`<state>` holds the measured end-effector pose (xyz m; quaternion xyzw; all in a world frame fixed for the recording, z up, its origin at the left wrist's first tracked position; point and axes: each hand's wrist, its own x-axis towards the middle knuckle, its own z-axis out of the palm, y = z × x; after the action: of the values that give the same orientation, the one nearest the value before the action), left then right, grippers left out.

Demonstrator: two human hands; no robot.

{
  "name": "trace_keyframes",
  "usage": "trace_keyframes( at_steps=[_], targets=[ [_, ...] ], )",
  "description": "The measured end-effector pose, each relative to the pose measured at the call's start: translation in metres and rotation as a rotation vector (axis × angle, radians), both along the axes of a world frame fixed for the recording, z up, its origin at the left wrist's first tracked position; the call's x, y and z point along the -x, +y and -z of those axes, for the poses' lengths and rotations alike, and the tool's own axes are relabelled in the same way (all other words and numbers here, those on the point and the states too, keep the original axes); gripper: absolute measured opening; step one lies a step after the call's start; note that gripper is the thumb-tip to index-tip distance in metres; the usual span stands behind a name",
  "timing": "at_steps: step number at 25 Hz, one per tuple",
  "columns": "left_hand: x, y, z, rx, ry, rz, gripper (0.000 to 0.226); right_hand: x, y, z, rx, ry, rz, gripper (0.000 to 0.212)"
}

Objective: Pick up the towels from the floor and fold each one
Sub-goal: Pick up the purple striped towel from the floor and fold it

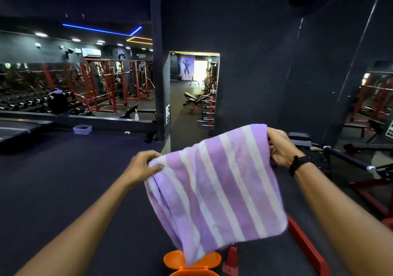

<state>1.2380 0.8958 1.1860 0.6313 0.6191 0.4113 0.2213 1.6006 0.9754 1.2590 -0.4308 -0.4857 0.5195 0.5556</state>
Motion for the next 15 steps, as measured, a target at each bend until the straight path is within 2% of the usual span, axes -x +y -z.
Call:
trace_keyframes(
  at_steps=[4, 6, 7, 9, 10, 12, 13, 15],
  targets=[
    [-0.004, 0.019, -0.028, -0.151, 0.238, -0.096, 0.015, -0.008, -0.005, 0.009, -0.013, 0.037, -0.170, 0.022],
    [-0.002, 0.029, -0.035, -0.170, 0.322, -0.080, 0.013, -0.003, -0.002, 0.017, -0.143, -0.147, -0.133, 0.038],
    [0.001, 0.033, -0.037, -0.170, 0.363, -0.055, 0.011, -0.001, 0.002, 0.022, -0.227, -0.293, -0.061, 0.039],
    [0.004, 0.034, -0.038, -0.164, 0.460, -0.018, 0.003, 0.002, 0.010, 0.028, -0.374, -0.604, 0.120, 0.025],
    [0.004, 0.032, -0.038, -0.146, 0.544, -0.026, 0.010, 0.003, 0.013, 0.030, -0.419, -0.701, 0.186, 0.016],
    [0.004, 0.029, -0.038, -0.118, 0.758, -0.105, 0.035, 0.005, 0.014, 0.029, -0.465, -0.798, 0.245, 0.010],
    [0.005, 0.028, -0.041, -0.128, 0.807, -0.134, 0.041, 0.005, 0.016, 0.029, -0.490, -0.837, 0.270, 0.011],
    [0.010, 0.025, -0.048, -0.121, 0.721, -0.106, 0.039, 0.004, 0.018, 0.029, -0.559, -0.834, 0.226, 0.018]
  ],
)
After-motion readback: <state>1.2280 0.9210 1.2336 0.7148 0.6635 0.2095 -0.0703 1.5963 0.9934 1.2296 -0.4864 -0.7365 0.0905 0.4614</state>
